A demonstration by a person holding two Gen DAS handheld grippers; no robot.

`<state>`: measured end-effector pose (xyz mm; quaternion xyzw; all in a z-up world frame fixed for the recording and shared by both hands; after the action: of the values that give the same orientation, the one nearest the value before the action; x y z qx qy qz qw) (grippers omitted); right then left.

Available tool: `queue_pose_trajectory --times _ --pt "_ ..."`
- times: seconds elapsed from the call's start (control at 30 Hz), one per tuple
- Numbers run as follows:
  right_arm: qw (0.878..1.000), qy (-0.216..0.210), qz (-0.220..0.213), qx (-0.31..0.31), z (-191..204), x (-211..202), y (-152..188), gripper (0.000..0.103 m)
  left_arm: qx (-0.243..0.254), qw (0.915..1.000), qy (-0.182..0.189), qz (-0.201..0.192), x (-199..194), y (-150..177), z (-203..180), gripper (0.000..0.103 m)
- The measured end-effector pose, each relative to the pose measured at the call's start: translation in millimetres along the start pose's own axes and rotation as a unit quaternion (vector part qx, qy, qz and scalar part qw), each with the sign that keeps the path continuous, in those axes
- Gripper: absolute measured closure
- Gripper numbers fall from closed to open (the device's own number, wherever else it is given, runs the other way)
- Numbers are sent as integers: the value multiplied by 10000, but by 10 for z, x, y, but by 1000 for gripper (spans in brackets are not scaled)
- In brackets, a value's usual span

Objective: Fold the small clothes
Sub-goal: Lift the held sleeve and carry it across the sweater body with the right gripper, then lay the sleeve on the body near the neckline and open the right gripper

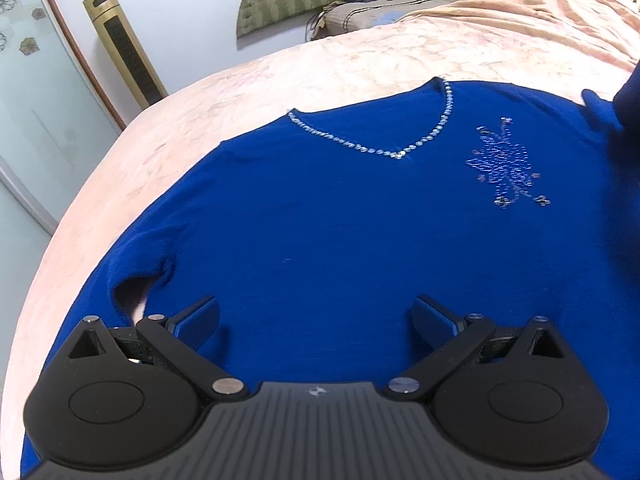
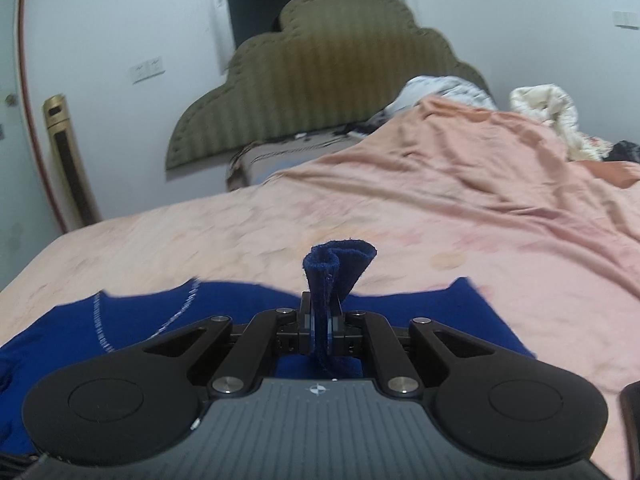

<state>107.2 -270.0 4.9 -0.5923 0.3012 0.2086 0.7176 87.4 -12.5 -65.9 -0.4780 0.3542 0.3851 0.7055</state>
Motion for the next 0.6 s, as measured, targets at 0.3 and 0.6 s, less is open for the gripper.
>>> queue_pose_trajectory --times 0.3,0.6 --pt "9981 -85 233 -558 677 111 49 92 -53 10000 -35 -12 52 24 158 0" --pt "9947 -128 440 -915 1157 260 71 92 -147 9999 40 -17 86 40 306 0"
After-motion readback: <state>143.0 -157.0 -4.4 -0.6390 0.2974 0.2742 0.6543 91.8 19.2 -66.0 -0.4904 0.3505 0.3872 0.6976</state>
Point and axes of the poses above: each gripper's, at about its wrist camera, not at the fingertips, and x roughly the way its jaws point, z to its left, y to its underside, the point moved 9 cm from there along x, roughly the way its jaws point, and after that the axes turned 15 degrees about z, right-handed, at the moved point
